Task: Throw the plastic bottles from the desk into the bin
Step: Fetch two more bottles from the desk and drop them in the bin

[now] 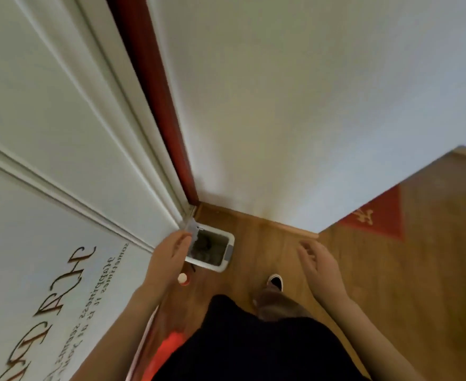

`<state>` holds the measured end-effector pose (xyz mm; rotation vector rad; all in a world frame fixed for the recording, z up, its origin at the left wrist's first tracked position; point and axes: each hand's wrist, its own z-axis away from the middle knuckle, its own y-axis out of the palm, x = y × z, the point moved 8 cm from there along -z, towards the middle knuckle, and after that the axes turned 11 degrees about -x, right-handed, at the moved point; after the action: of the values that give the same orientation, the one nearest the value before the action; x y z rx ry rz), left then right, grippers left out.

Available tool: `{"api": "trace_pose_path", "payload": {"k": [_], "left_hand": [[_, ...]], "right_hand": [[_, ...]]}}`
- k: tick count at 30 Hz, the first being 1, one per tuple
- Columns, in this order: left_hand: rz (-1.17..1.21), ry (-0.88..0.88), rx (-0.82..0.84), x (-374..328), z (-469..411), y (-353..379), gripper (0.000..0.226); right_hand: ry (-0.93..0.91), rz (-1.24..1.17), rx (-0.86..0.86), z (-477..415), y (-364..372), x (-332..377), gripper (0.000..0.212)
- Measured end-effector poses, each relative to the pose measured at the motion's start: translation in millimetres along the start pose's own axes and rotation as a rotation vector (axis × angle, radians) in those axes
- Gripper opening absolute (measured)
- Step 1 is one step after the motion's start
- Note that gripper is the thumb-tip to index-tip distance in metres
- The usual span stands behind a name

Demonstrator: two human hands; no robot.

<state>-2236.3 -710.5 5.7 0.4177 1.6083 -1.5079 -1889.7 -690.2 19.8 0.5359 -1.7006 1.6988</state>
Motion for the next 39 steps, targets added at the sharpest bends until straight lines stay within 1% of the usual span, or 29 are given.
{"api": "trace_pose_path", "payload": {"k": [3, 6, 9, 12, 15, 17, 19, 22, 26, 30, 33, 36, 39], "left_hand": [[0.041, 0.041, 0.119, -11, 4, 36, 0.022], [0.022, 0.068, 0.303, -20, 20, 85, 0.018], [-0.024, 0.130, 0.486, -33, 43, 133, 0.016], [-0.109, 0.228, 0.651, -59, 66, 175, 0.018], [-0.168, 0.309, 0.773, -94, 84, 219, 0.022], [-0.226, 0.383, 0.863, -121, 98, 255, 0.020], [-0.212, 0.398, 0.929, -152, 113, 295, 0.017], [-0.178, 0.425, 0.998, -206, 144, 352, 0.018], [-0.157, 0.496, 1.064, -274, 193, 422, 0.019], [-0.148, 0.535, 1.108, -330, 225, 481, 0.019], [-0.168, 0.521, 1.093, -363, 223, 517, 0.021], [-0.196, 0.476, 1.021, -389, 203, 551, 0.018], [-0.237, 0.445, 0.966, -408, 177, 591, 0.019]], "right_hand": [[0.158, -0.006, -0.122, 40, -29, -45, 0.028], [0.340, -0.022, -0.234, 84, -53, -94, 0.024], [0.502, -0.020, -0.294, 130, -75, -132, 0.025], [0.661, -0.039, -0.332, 171, -94, -166, 0.024], [0.775, -0.074, -0.396, 206, -113, -197, 0.022], [0.827, -0.087, -0.459, 226, -128, -218, 0.019], [0.876, -0.110, -0.521, 242, -142, -239, 0.017], [0.949, -0.146, -0.610, 257, -167, -279, 0.014], [1.019, -0.197, -0.673, 257, -212, -336, 0.015], [1.011, -0.214, -0.720, 230, -270, -385, 0.024], [0.985, -0.238, -0.764, 193, -321, -410, 0.022], [0.966, -0.307, -0.810, 151, -365, -435, 0.019], [0.943, -0.328, -0.804, 103, -393, -467, 0.018]]}}
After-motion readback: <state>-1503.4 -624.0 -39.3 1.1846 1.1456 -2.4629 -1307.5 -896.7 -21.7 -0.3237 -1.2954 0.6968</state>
